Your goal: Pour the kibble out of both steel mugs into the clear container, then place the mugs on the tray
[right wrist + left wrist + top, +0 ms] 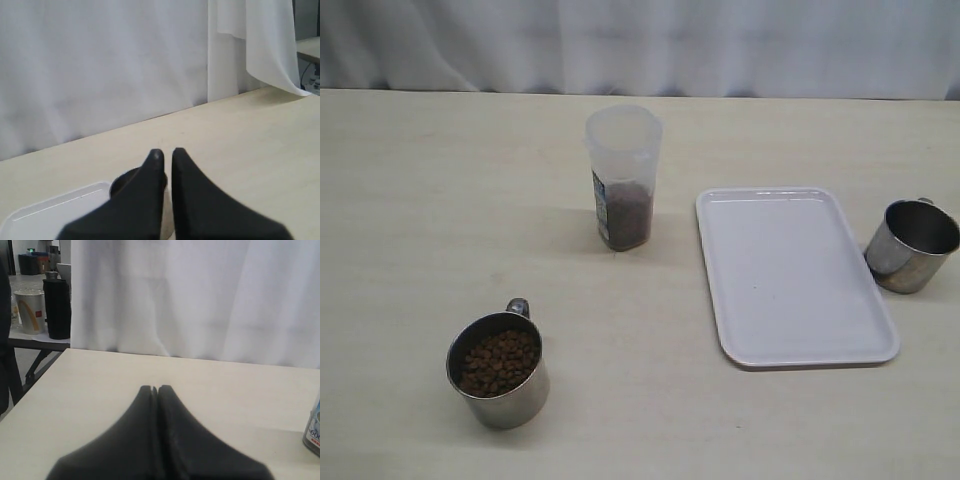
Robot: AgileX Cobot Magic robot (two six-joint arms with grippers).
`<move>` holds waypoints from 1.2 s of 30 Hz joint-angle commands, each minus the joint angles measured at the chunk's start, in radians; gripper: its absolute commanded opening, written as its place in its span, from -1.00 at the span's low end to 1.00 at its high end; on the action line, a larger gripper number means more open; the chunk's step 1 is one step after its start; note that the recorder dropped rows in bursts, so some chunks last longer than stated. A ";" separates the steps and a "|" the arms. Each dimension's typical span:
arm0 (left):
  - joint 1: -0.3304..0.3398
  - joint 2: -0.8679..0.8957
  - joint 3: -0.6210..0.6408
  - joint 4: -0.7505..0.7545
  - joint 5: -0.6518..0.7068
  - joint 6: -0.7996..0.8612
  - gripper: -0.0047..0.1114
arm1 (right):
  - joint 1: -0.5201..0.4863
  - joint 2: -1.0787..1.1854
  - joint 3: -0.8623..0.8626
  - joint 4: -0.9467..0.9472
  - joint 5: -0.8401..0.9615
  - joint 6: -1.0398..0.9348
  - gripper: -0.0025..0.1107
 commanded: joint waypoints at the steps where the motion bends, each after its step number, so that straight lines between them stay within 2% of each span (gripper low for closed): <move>1: 0.000 -0.003 0.002 0.004 -0.020 -0.001 -0.92 | 0.003 -0.002 0.001 0.261 0.022 -0.254 -0.88; 4: 0.000 -0.003 0.002 0.004 -0.020 -0.001 -0.92 | 0.003 -0.002 0.001 0.478 0.022 -0.511 -0.88; 6: 0.000 -0.003 0.002 0.004 -0.020 -0.001 -0.92 | 0.003 -0.002 0.001 0.468 0.027 -0.504 -0.88; 8: 0.000 -0.003 0.002 0.004 -0.020 -0.001 -0.92 | 0.003 -0.002 0.001 0.346 0.069 -0.499 -0.88; 10: 0.000 -0.003 0.002 0.004 -0.020 -0.001 -0.92 | 0.003 -0.002 0.001 0.334 0.075 -0.452 -0.88; 21: 0.000 -0.003 0.002 0.004 -0.020 -0.001 -0.92 | 0.003 -0.002 0.001 0.310 0.070 -0.452 -0.88; 24: 0.000 -0.003 0.002 0.004 -0.020 -0.001 -0.92 | 0.050 -0.021 0.001 0.309 0.072 -0.452 -0.88; 28: 0.000 -0.003 0.002 -0.004 -0.013 -0.001 -0.92 | 0.199 -0.026 0.001 0.309 0.057 -0.452 -0.88; 36: 0.000 -0.003 0.002 -0.004 -0.013 -0.001 -0.92 | 0.200 -0.026 0.001 0.309 0.059 -0.452 -0.88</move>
